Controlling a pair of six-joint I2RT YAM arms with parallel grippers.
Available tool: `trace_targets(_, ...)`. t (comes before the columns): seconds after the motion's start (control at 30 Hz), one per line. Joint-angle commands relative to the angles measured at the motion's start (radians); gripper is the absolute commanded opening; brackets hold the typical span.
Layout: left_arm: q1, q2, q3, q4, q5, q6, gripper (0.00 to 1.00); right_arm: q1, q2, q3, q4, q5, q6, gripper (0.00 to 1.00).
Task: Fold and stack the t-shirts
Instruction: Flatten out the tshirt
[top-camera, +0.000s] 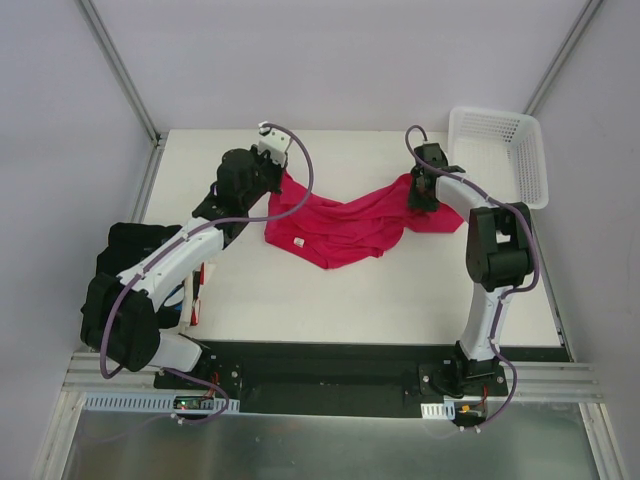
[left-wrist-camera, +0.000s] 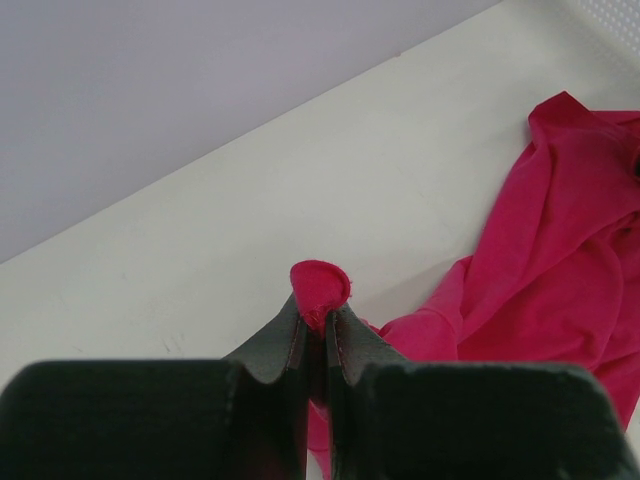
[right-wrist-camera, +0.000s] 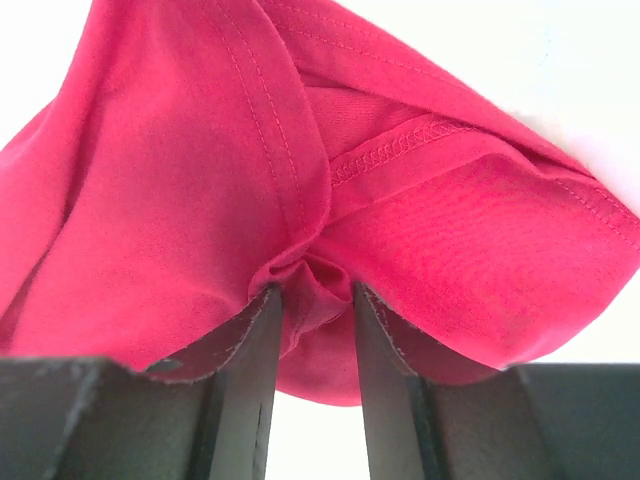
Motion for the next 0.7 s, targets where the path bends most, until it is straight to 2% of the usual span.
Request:
trace_targets(0.0, 0.009, 0.001, 0.05, 0.041, 0.008, 0.004, 0.0, 0.005, 0.002, 0.04, 0.01, -0.005, 0.016, 0.37)
trace_targets(0.13, 0.009, 0.008, 0.05, 0.043, 0.006, 0.007, 0.0, 0.005, 0.002, 0.034, 0.015, -0.003, 0.013, 0.34)
trace_targets(0.3, 0.009, 0.016, 0.051, 0.043, 0.006, 0.01, 0.0, 0.007, 0.011, 0.04, 0.018, -0.003, 0.012, 0.24)
trace_targets(0.4, 0.009, 0.019, 0.048, 0.043, -0.001, 0.012, 0.0, 0.005, 0.02, 0.046, 0.018, 0.004, 0.011, 0.15)
trace_targets(0.43, 0.009, 0.018, 0.047, 0.043, -0.001, 0.013, 0.0, 0.005, 0.02, 0.049, 0.015, 0.001, 0.009, 0.08)
trace_targets(0.5, 0.009, 0.021, 0.044, 0.043, -0.004, 0.015, 0.0, 0.005, 0.013, 0.049, 0.013, 0.001, 0.009, 0.02)
trace_targets(0.67, 0.009, 0.025, 0.029, 0.044, -0.009, 0.009, 0.0, 0.005, -0.027, 0.06, -0.002, 0.018, -0.007, 0.01)
